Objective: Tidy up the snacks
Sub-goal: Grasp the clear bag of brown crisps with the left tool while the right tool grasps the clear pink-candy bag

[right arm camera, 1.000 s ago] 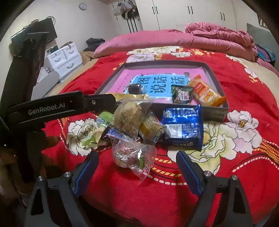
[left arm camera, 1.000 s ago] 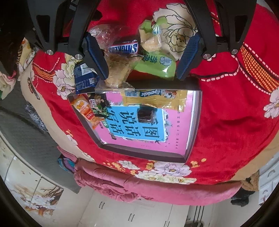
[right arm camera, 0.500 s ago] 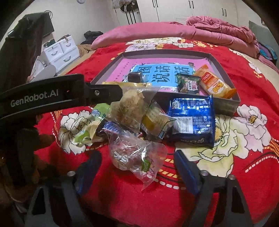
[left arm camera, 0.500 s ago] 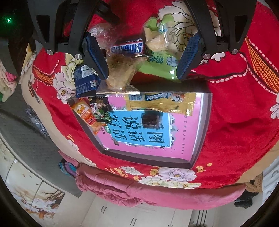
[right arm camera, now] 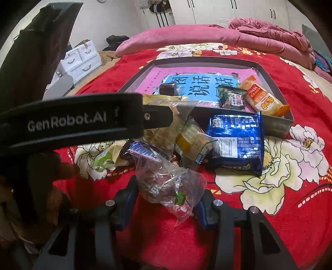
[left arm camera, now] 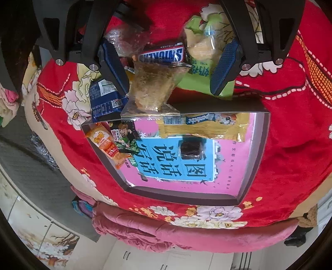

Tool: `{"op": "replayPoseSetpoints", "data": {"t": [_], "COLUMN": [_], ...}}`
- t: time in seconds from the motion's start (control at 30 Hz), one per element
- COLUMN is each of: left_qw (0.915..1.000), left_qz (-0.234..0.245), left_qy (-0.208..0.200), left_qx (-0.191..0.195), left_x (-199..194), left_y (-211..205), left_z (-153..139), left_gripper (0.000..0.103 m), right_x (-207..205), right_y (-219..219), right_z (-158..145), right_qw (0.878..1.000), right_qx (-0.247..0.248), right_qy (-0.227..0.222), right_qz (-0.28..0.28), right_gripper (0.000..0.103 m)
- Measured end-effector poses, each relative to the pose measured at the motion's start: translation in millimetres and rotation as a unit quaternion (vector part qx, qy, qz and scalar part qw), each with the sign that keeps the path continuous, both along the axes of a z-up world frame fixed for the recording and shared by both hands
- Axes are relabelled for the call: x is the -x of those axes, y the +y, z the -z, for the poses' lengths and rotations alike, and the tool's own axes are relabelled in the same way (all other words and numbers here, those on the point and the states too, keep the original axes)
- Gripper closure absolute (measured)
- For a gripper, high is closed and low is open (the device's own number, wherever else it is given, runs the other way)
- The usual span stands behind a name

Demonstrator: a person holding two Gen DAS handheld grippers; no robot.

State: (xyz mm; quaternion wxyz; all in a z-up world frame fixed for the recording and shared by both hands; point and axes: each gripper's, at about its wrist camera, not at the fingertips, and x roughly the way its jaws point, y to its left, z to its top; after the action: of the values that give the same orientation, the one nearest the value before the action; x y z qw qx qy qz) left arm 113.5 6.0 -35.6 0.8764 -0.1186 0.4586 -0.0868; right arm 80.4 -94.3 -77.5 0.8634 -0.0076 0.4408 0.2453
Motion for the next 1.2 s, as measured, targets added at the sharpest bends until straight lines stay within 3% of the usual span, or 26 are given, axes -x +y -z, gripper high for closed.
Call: {"op": "replayPoseSetpoints", "data": {"t": [0.1,0.27,0.33,0.43,0.7,1.2], "left_qw": [1.0000,0.9998,0.9997,0.9997,0.9998,0.9975], "left_qz": [0.006,0.013,0.016,0.015,0.017,-0.012], "left_qy": [0.002,0.011,0.015,0.015,0.002,-0.057], "left_qx": [0.004,0.008,0.010,0.009,0.014,0.041], "left_x": [-1,-4,-5,-6,-2,14], "left_y": [-3,-11,-13,-16,-14,14], "left_z": [1,6,8,8,2,-27], "left_gripper": [0.022,0.030,0.041,0.048,0.059,0.060], "right_x": [1,1,1,2,4,-4], "right_y": [-5,-21,-27,-36,-48,-68], "right_z": [-1,-5,-7,-10,-21,-40], "right_qw": [1.000,1.000,0.999,0.999,0.997,0.991], "right_qx": [-0.005,-0.013,-0.016,-0.021,-0.030,-0.085], "right_qy": [0.004,0.010,0.010,0.007,-0.013,-0.032], "right_qz": [0.005,0.025,0.033,0.048,0.064,0.094], "right_gripper": [0.054,0.054,0.054,0.054,0.054,0.054]}}
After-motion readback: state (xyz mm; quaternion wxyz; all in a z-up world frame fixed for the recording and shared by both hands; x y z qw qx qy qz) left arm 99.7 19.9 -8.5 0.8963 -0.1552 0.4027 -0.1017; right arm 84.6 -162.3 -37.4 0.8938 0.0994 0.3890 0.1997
